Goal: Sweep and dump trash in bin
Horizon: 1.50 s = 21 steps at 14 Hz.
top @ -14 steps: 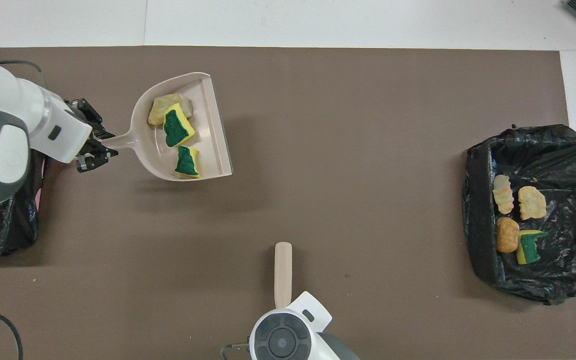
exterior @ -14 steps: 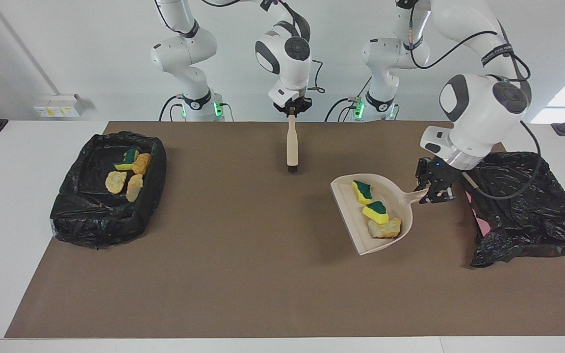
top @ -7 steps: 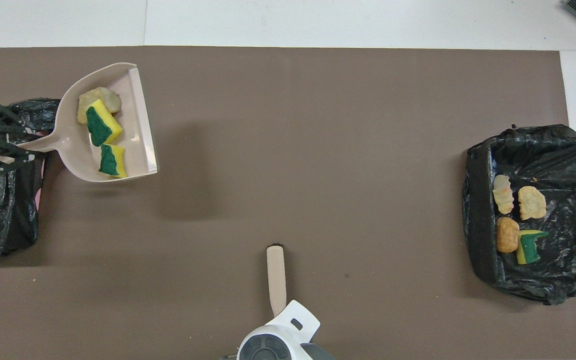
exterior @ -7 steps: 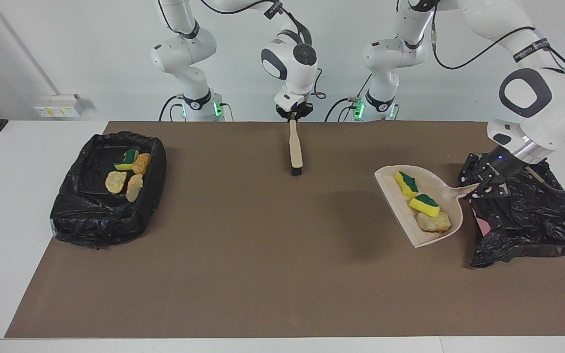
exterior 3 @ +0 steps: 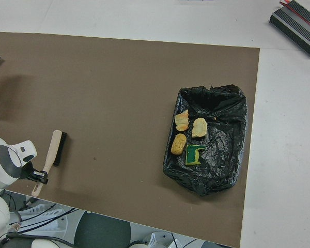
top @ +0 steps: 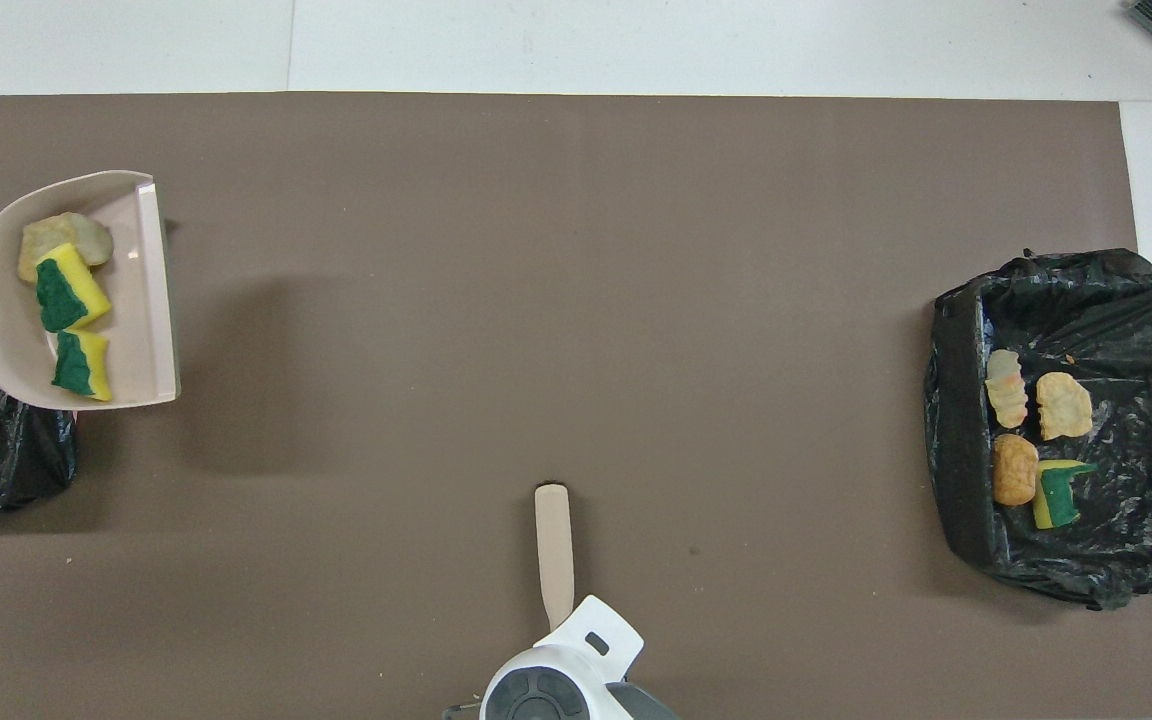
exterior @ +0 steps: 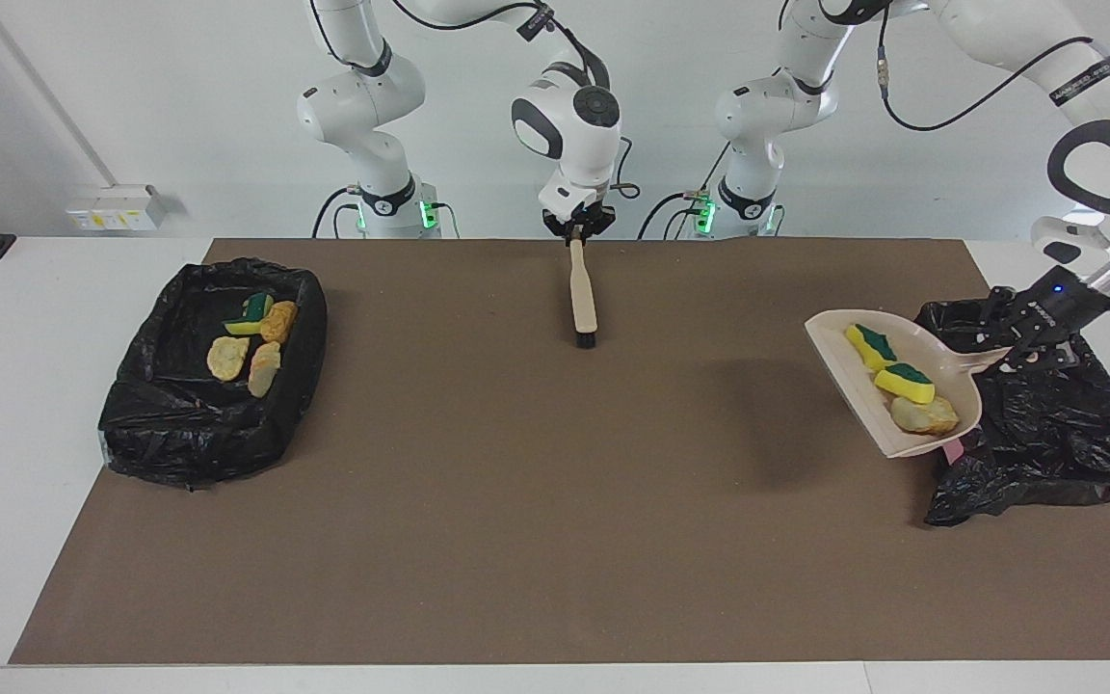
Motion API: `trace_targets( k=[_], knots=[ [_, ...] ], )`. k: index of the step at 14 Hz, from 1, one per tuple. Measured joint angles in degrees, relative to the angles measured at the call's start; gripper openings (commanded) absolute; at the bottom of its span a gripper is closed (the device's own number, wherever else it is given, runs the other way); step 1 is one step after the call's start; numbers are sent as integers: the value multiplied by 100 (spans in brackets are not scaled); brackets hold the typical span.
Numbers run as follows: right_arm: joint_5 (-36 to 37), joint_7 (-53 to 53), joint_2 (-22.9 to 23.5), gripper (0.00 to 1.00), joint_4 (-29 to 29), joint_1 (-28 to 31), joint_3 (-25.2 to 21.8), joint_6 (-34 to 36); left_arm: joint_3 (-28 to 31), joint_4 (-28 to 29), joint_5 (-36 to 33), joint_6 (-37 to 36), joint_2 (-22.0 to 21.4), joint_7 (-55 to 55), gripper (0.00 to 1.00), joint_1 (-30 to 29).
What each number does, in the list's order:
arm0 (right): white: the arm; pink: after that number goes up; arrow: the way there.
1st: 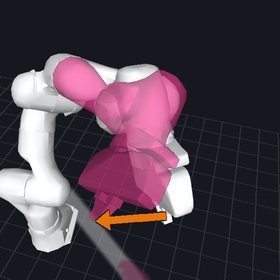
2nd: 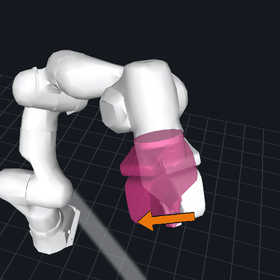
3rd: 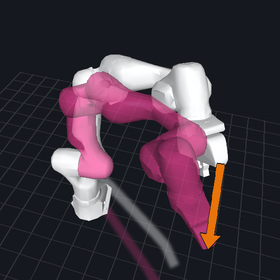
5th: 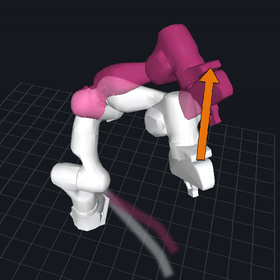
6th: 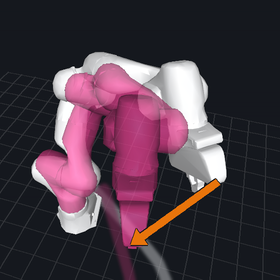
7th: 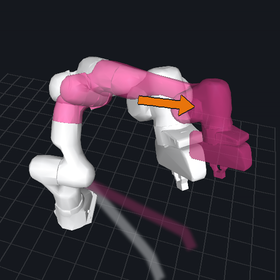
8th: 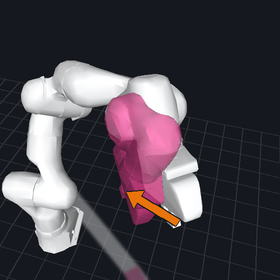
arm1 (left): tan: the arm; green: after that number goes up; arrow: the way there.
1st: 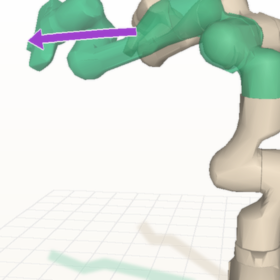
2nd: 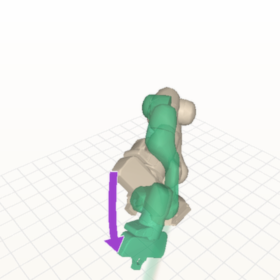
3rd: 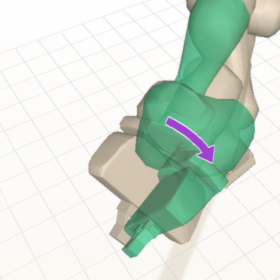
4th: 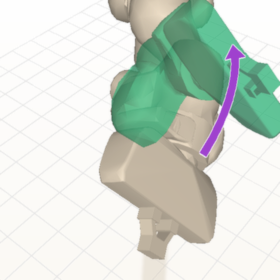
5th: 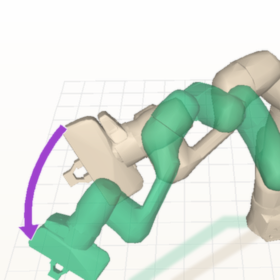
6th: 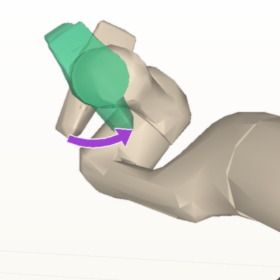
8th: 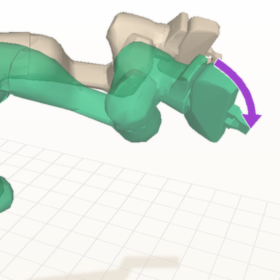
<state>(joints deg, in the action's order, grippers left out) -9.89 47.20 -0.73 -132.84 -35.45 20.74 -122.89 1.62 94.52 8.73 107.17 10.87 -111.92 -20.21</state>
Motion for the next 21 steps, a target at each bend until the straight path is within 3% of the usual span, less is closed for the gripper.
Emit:
trace_targets(
  k=[4, 5, 6, 7, 13, 18, 21],
  knots=[
    [0, 0, 41, 18, -1, 127, -17, 0, 15, -407, -656, 105, 158, -280, 0, -608],
    [-1, 0, 44, 23, 1, 132, -17, 0, 15, -539, -868, 183, 230, -298, 0, -714],
    [-2, 1, 46, 47, 3, 132, -16, 0, 14, -648, -1124, 305, 295, -309, 0, -765],
    [-3, 1, 47, 99, 8, 132, -16, -1, 4, -711, -1482, 503, 352, -312, 0, -775],
    [50, -18, 194, 100, 317, 240, -36, -95, -64, -664, -3116, 1448, 483, -123, 0, -769],
    [404, -457, 328, 100, 770, 1096, -73, -228, -112, -6, -4887, 1477, 227, 1659, 0, -363],
    [941, -735, 342, 100, 1033, 1835, -95, -228, -118, 398, -5664, 1443, -57, 2173, 0, -92]
  ],
)
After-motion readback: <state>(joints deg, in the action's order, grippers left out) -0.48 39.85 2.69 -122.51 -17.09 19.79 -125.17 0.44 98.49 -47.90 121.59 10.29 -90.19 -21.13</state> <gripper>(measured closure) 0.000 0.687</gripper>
